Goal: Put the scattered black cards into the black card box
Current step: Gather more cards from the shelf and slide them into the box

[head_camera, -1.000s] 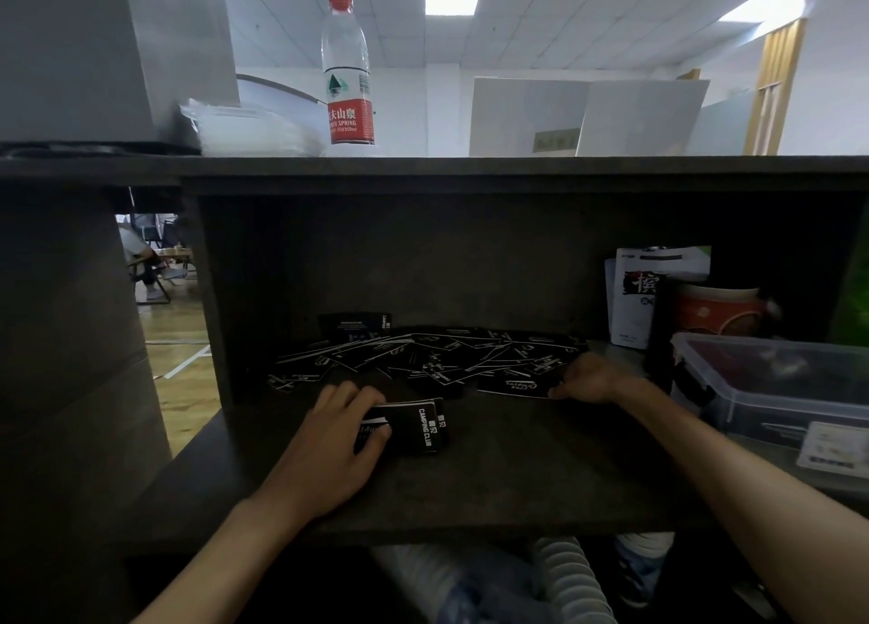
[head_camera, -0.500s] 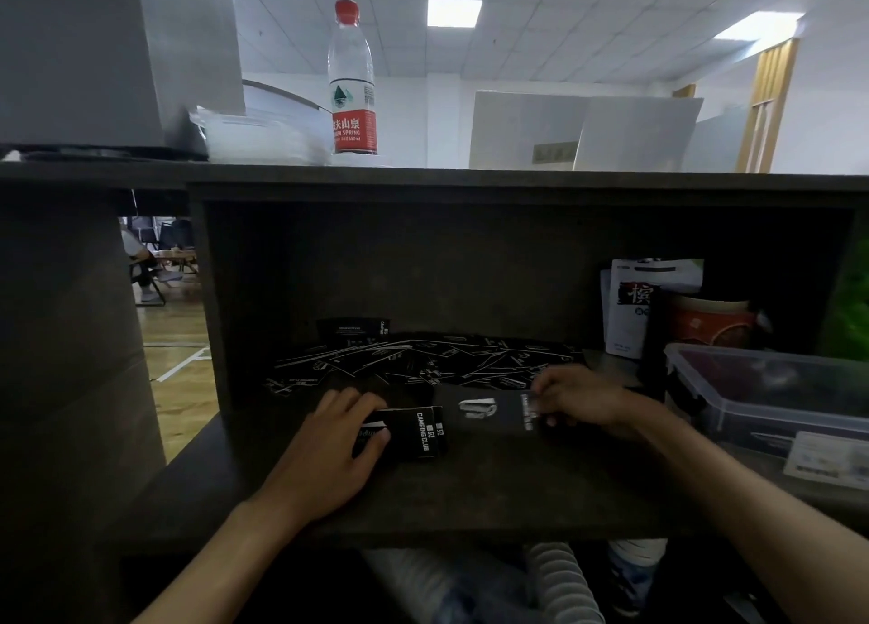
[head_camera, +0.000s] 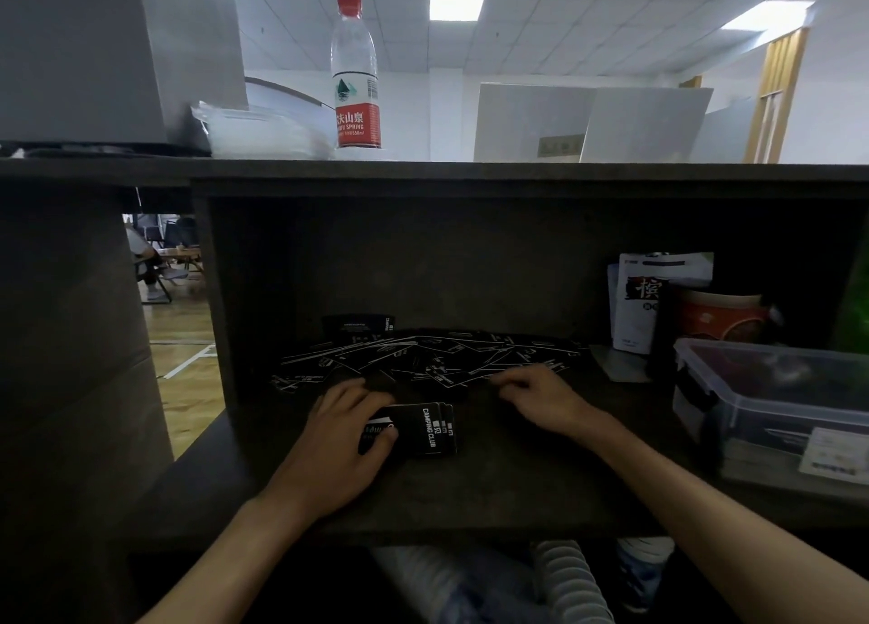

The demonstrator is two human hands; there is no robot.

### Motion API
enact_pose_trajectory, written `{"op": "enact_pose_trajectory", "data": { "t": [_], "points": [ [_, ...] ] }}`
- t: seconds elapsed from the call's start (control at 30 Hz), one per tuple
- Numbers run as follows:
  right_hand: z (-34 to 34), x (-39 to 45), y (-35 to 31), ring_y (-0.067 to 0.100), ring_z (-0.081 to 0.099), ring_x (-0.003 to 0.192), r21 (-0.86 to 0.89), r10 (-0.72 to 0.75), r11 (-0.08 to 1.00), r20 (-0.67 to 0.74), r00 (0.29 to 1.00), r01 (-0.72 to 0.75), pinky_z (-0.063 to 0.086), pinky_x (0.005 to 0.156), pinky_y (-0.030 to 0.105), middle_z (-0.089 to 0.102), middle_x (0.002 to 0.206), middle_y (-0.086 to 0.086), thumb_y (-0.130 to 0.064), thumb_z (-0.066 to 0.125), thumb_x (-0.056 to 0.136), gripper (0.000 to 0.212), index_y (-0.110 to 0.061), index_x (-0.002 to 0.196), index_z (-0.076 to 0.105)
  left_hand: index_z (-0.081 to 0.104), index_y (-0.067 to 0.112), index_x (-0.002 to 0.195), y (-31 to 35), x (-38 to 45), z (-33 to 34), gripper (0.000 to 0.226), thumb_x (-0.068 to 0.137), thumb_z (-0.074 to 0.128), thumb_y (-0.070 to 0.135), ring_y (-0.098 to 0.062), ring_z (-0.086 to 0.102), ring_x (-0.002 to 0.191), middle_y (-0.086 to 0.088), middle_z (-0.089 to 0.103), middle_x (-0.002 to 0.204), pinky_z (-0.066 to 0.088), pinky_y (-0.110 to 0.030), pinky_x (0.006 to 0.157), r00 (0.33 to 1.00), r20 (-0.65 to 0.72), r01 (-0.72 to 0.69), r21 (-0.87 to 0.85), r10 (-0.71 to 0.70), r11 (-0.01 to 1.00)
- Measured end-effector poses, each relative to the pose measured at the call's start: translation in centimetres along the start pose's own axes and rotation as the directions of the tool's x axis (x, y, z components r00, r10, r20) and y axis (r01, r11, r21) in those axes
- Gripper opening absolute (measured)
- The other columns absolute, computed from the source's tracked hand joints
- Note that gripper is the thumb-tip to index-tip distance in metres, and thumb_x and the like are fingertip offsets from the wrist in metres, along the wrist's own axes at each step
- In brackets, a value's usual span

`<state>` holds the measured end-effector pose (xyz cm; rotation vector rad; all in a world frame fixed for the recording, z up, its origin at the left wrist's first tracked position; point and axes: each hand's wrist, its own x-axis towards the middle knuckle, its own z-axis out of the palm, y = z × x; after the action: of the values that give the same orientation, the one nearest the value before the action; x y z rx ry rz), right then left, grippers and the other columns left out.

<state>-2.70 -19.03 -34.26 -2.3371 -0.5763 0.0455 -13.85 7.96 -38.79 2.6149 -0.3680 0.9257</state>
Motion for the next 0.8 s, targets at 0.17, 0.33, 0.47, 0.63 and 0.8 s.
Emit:
{"op": "enact_pose_trajectory", "data": {
  "t": [0.17,0.33,0.47,0.63,0.8],
  "points": [
    [-0.2,1.2,3.6,0.023,0.008,0.152,-0.484,0.186,0.863,0.031,0.982,-0.148,0.011,0.123,0.040,0.014,0.165,0.004,-0.058,0.030,0.101,0.069,-0.013,0.153,0.029,0.058,0.028,0.122,-0.1,0.0,0.0,0.031,0.092,0.060,0.037,-0.005,0.039,0.120,0.013,0.052,0.115,0.040,-0.028,0.100,1.000,-0.018,-0.023,-0.015,0.022,1.000],
    [1.1,-1.5,3.8,0.021,0.016,0.150,-0.543,-0.075,0.836,0.033,0.997,0.081,0.013,0.120,0.038,0.033,0.158,-0.001,-0.052,0.038,0.101,0.053,-0.021,0.142,0.049,0.056,0.030,0.121,-0.2,0.0,0.1,0.031,0.093,0.056,0.040,-0.003,0.040,0.112,0.016,0.050,0.109,0.039,-0.023,0.095,1.000,-0.009,-0.029,-0.009,0.029,1.000],
    [0.6,-3.5,3.1,0.016,0.055,0.118,-0.373,-0.093,0.923,0.012,0.996,0.091,0.045,0.102,0.036,0.062,0.114,-0.009,-0.038,0.058,0.096,0.006,-0.038,0.102,0.059,0.058,0.029,0.120,0.0,0.0,0.0,0.029,0.092,0.059,0.037,-0.006,0.042,0.106,0.015,0.051,0.104,0.038,-0.020,0.093,0.999,-0.017,-0.042,0.000,0.042,0.999],
    [-1.4,-2.0,0.6,0.014,0.054,0.114,-0.371,0.084,0.928,0.115,0.990,-0.035,0.047,0.098,0.033,0.054,0.120,-0.007,-0.035,0.073,0.086,0.039,-0.033,0.120,0.054,0.058,0.029,0.119,0.3,-0.2,-0.3,0.029,0.092,0.059,0.038,-0.006,0.042,0.105,0.014,0.051,0.103,0.039,-0.021,0.091,0.999,-0.008,-0.037,0.007,0.037,0.999],
    [-2.2,-0.7,0.0,0.008,0.060,0.102,-0.252,0.095,0.965,0.107,0.990,-0.065,0.047,0.086,0.021,0.062,0.110,-0.009,-0.028,0.081,0.080,0.038,-0.025,0.113,0.061,0.057,0.029,0.121,0.5,-0.2,-0.5,0.031,0.092,0.057,0.040,-0.005,0.041,0.106,0.014,0.050,0.105,0.041,-0.023,0.092,1.000,0.002,-0.031,0.014,0.031,0.999]
  ]
}}
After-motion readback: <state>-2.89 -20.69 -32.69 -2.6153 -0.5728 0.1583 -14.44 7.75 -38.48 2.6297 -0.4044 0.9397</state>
